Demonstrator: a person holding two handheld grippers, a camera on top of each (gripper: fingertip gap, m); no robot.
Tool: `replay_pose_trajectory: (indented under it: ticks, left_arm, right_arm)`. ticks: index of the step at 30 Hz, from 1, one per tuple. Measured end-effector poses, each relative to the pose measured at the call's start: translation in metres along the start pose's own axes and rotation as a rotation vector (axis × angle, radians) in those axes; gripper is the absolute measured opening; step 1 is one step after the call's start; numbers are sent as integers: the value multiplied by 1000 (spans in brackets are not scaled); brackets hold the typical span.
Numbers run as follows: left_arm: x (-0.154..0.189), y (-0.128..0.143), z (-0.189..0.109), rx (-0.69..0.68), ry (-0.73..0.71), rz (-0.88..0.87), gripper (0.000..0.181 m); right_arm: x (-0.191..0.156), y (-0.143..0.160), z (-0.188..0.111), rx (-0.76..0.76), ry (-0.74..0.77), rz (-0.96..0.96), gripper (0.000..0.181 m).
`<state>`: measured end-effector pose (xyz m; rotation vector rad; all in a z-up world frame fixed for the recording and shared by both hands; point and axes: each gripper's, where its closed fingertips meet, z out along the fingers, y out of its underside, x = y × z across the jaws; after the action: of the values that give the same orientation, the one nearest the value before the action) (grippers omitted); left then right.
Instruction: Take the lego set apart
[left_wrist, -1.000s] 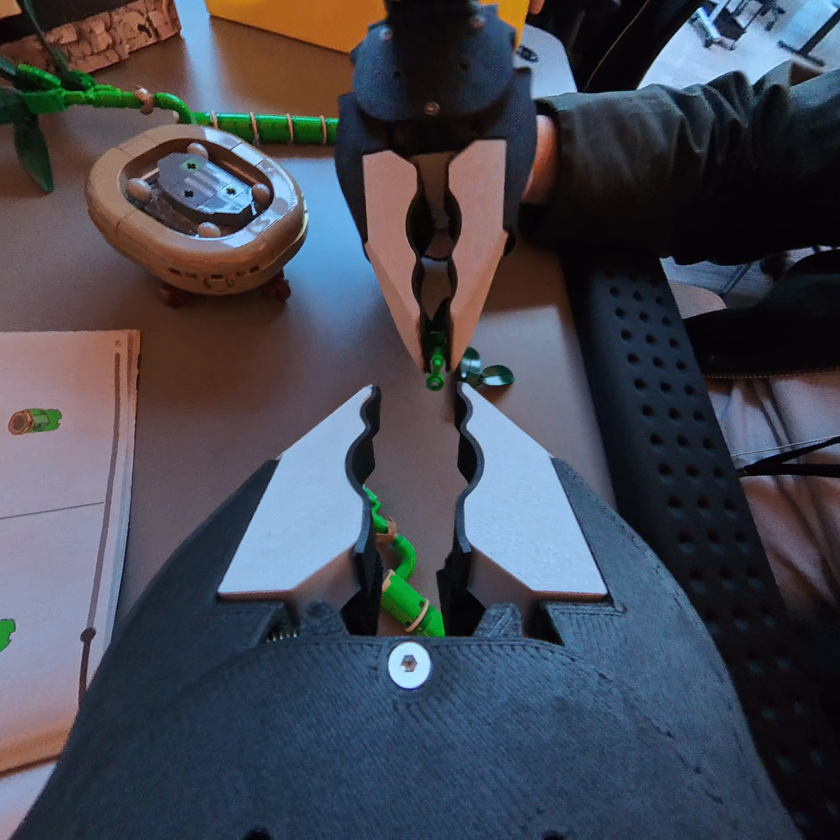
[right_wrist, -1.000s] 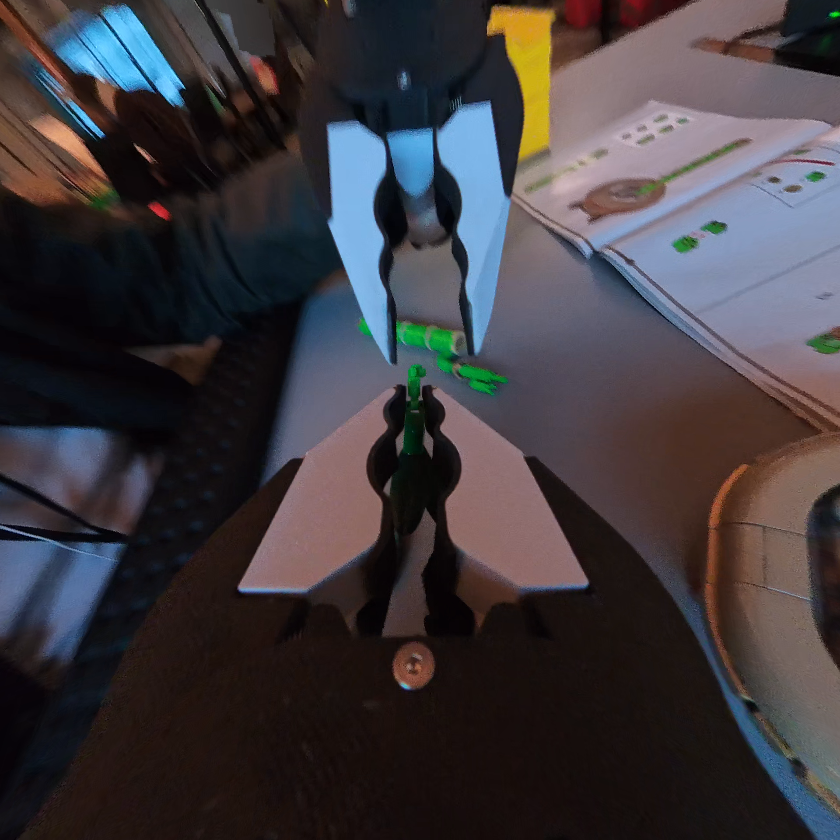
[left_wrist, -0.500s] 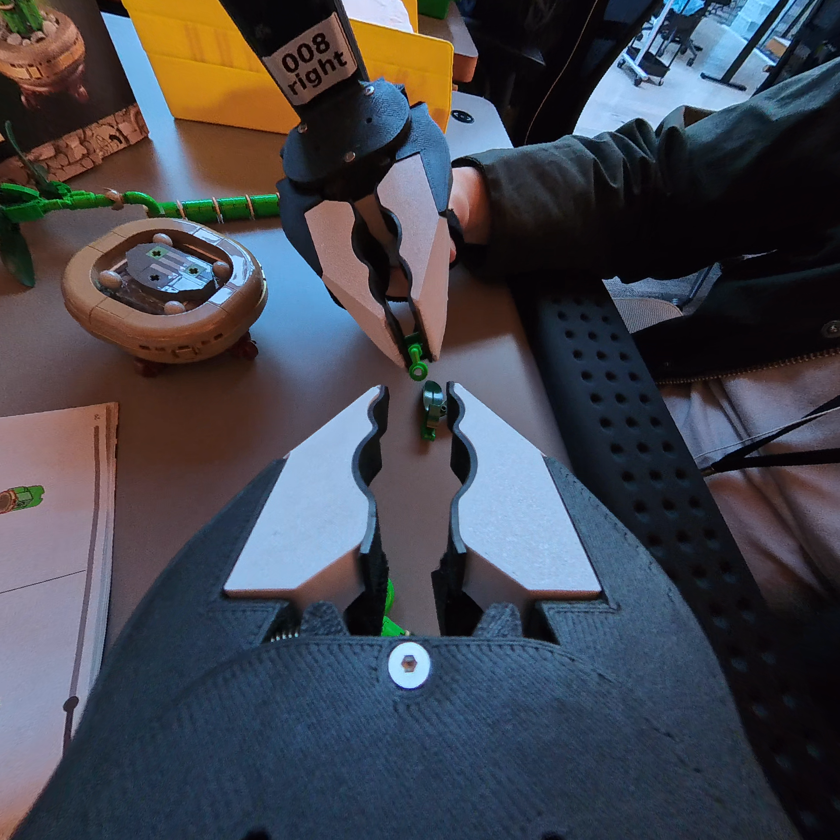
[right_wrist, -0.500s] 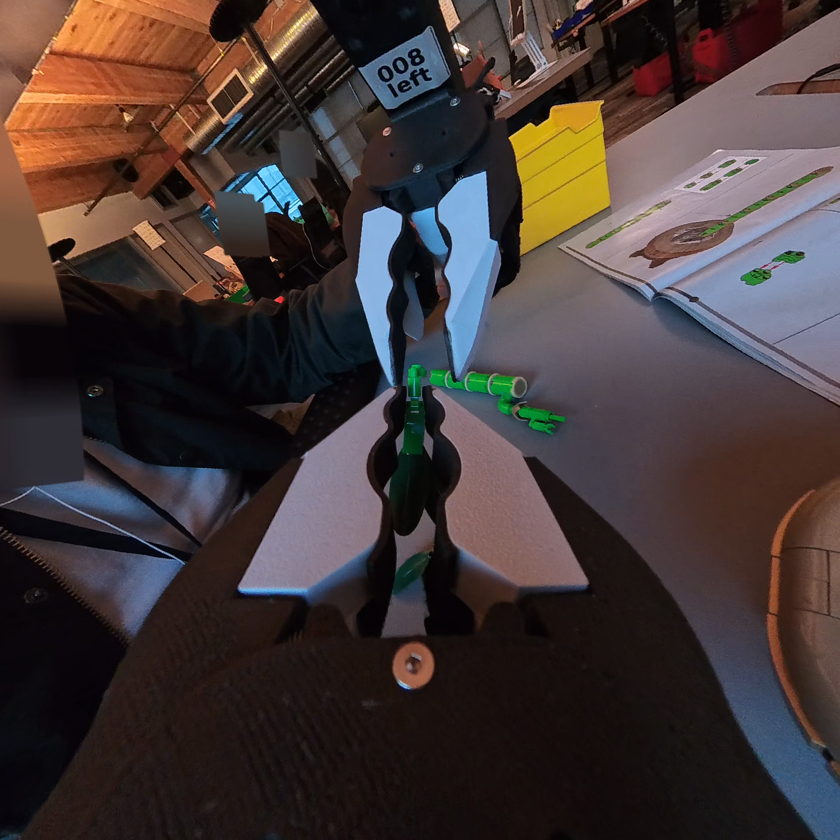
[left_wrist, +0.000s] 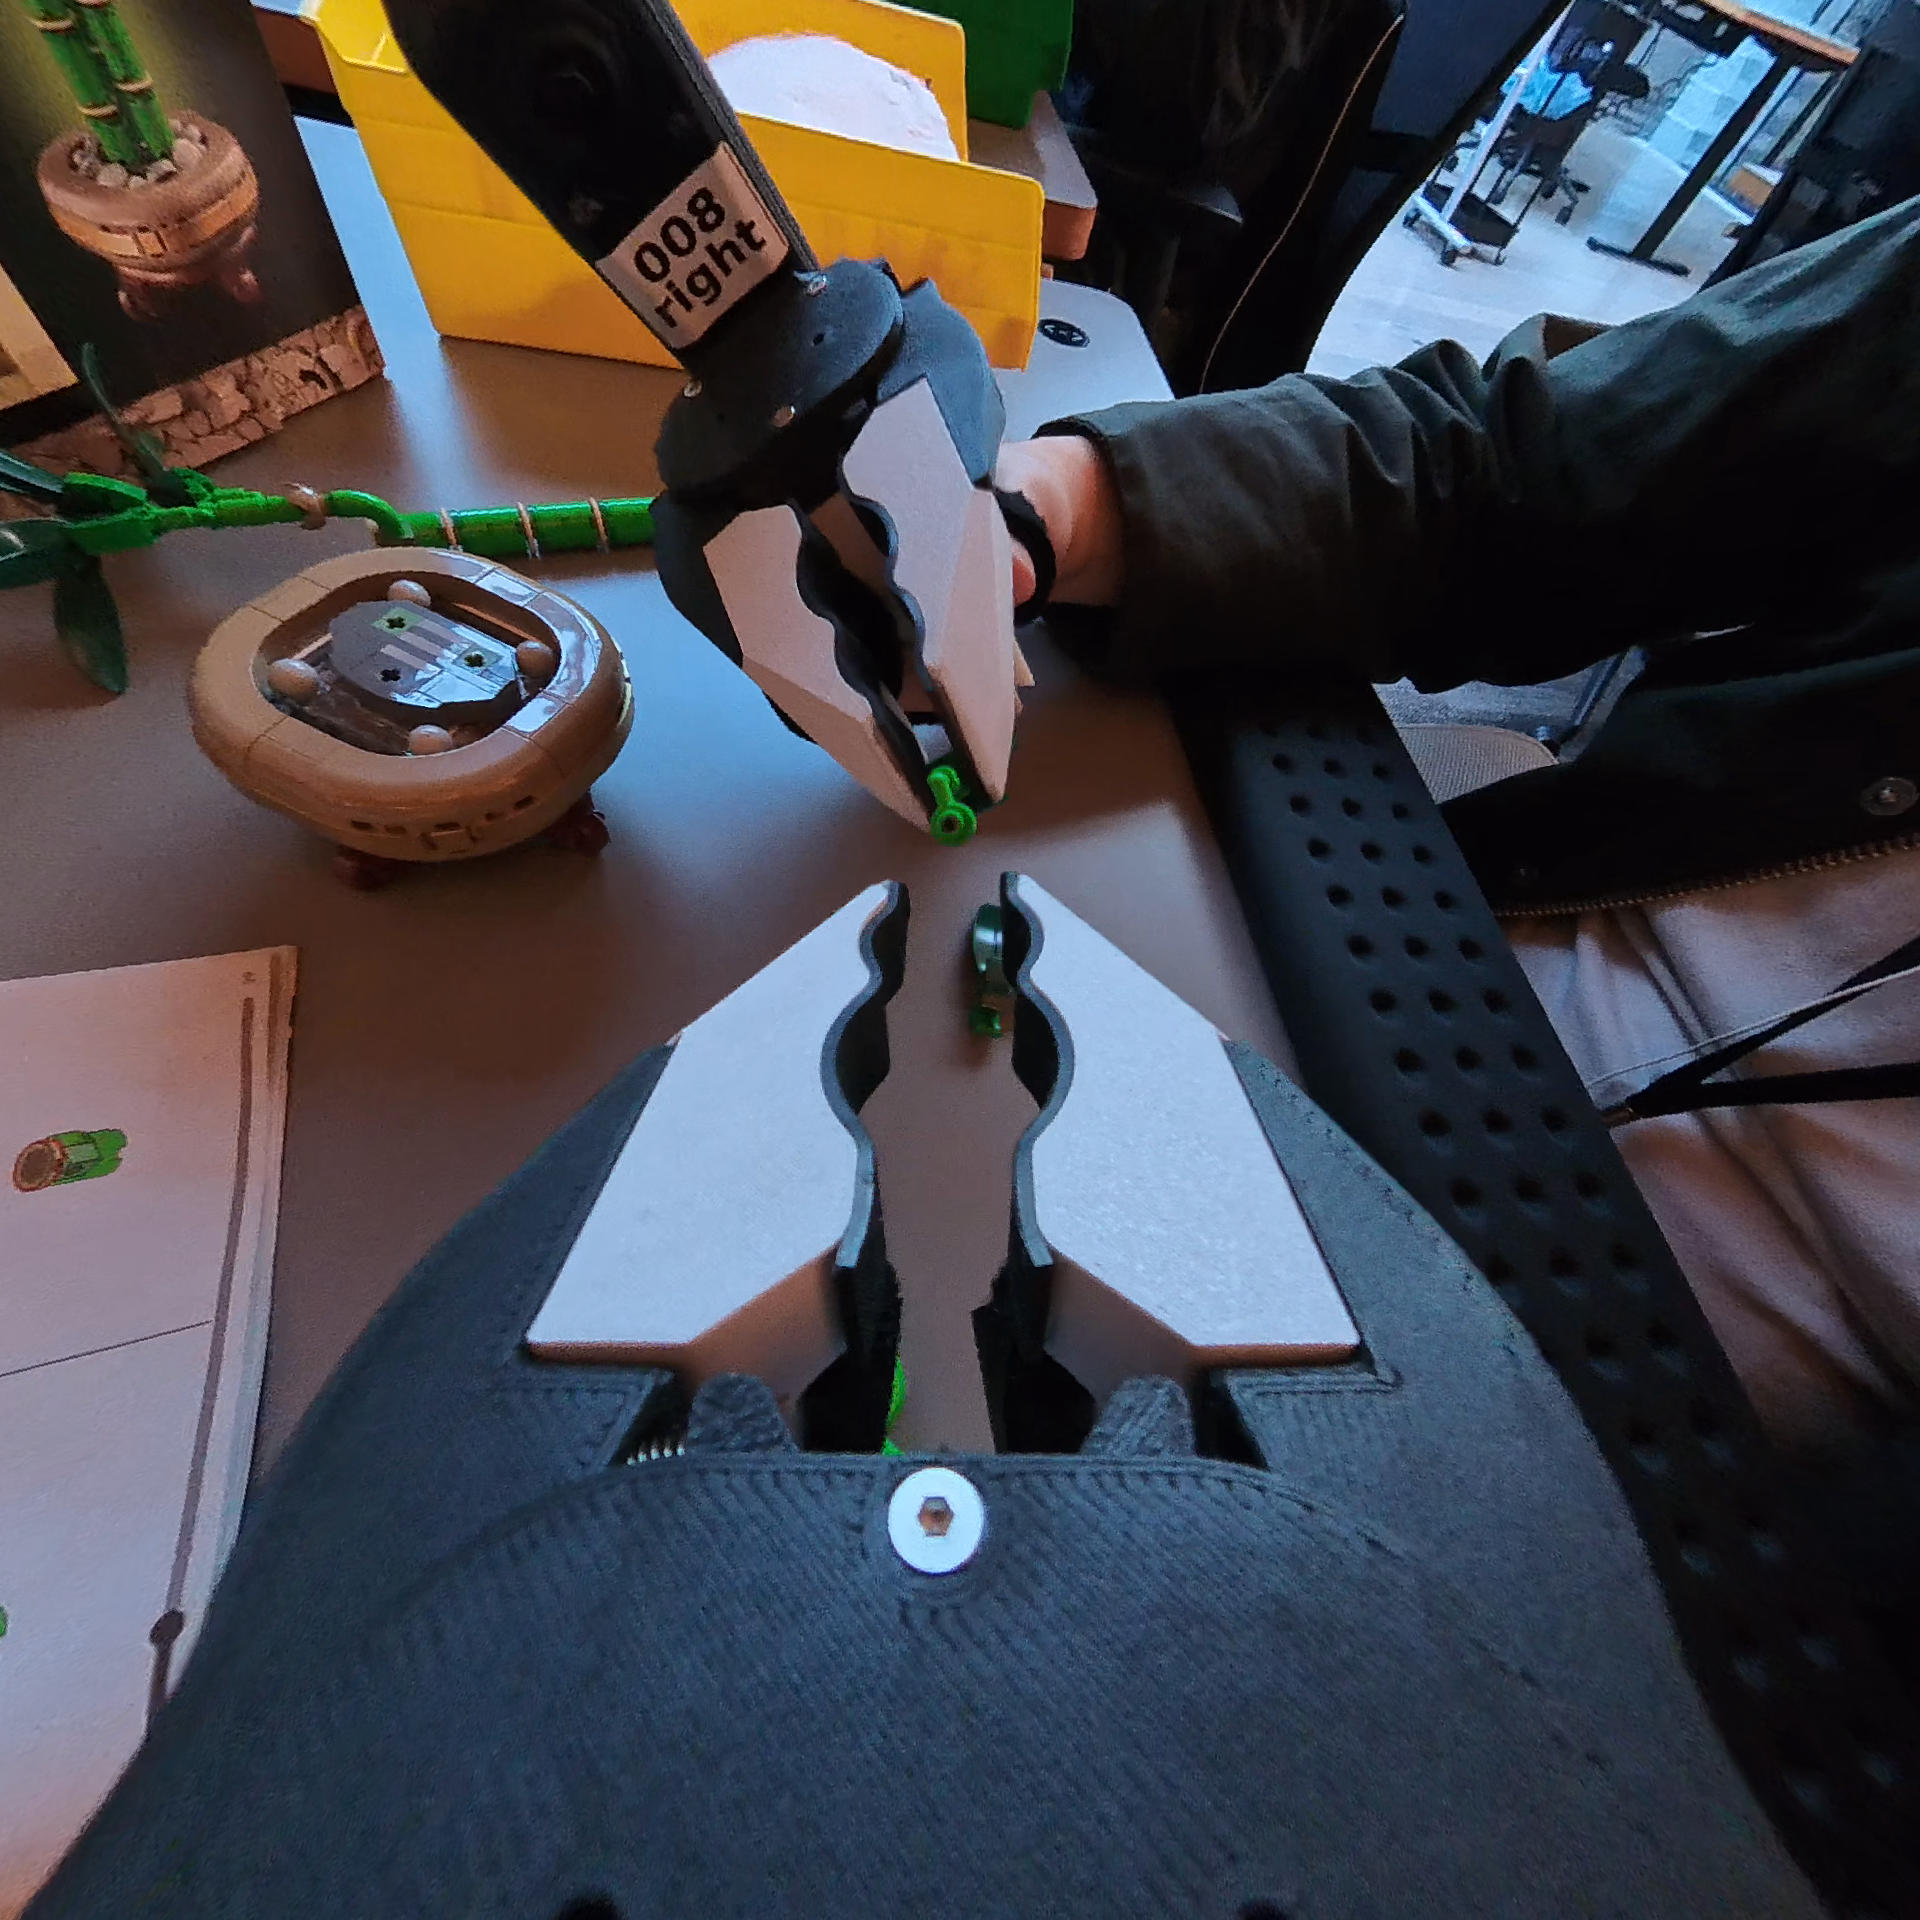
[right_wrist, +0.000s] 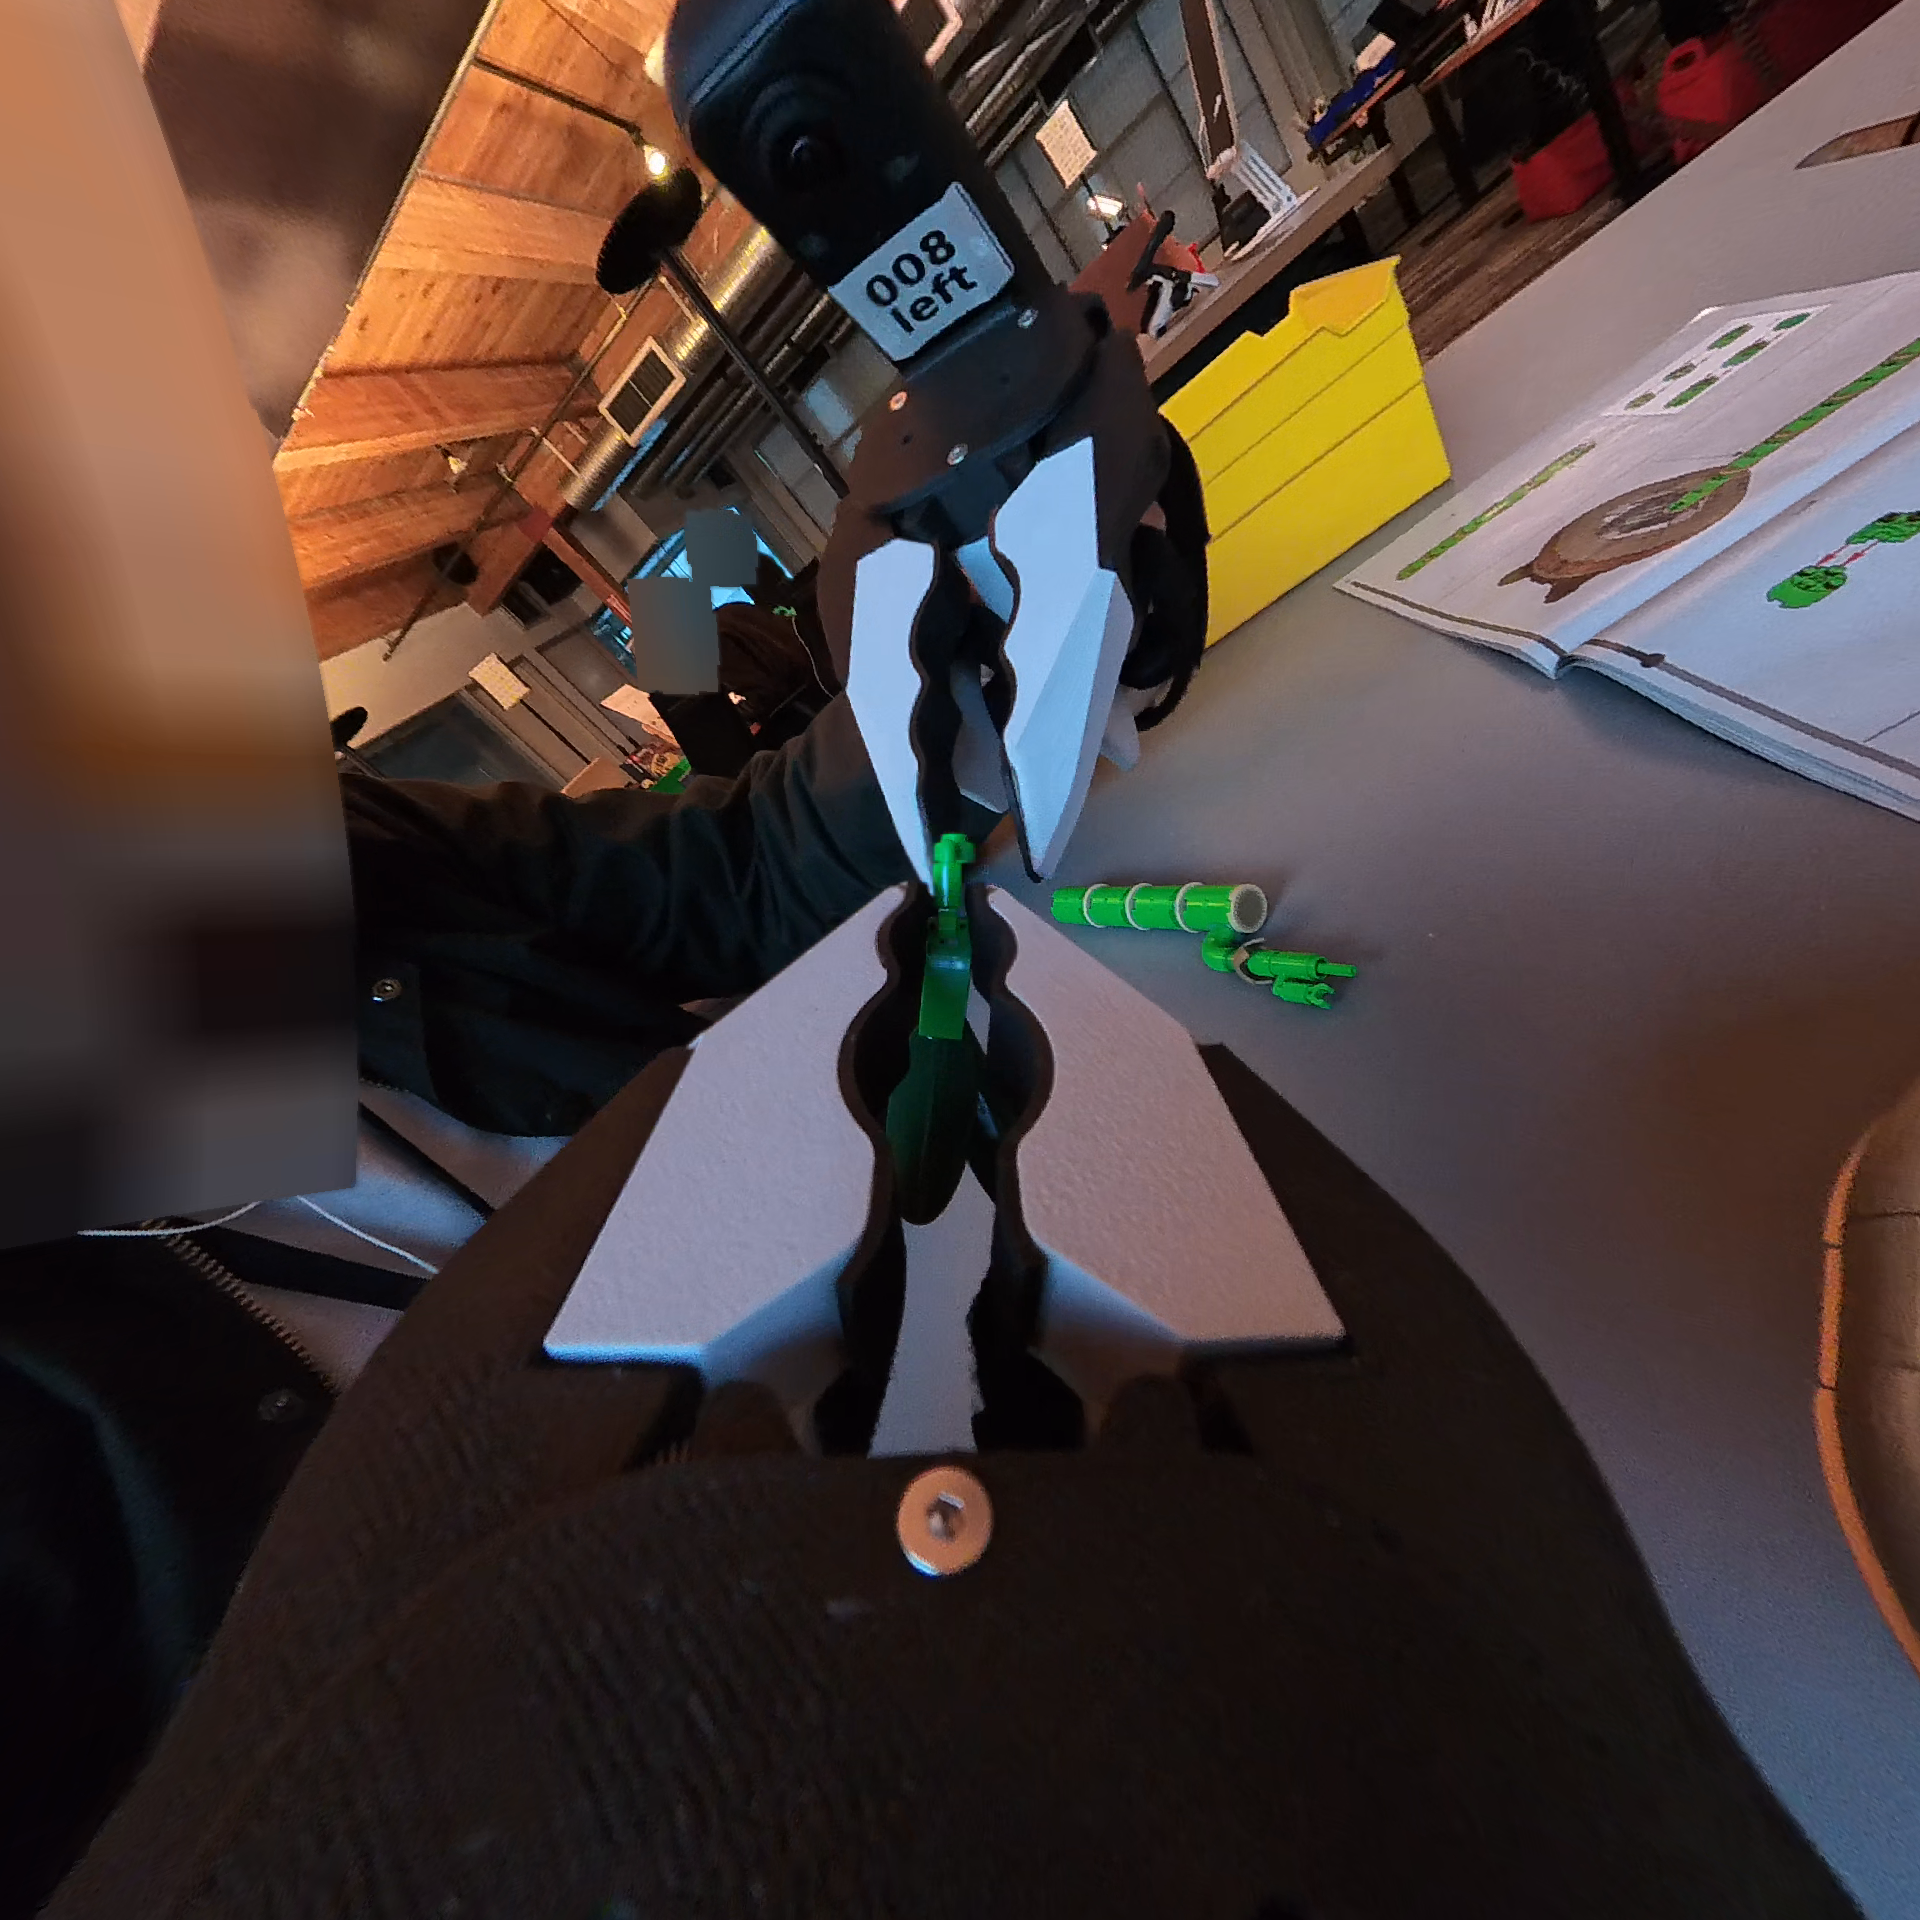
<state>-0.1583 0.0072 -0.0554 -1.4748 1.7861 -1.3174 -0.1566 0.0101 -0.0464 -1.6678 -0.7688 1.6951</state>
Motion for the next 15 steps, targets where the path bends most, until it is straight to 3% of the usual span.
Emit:
replay_pose_trajectory:
  ticks: [15]
  left_arm:
    - [5, -8, 1, 32, 23, -12, 6]
  right_arm:
    - [-9, -10, -3, 69, -122, 154, 6]
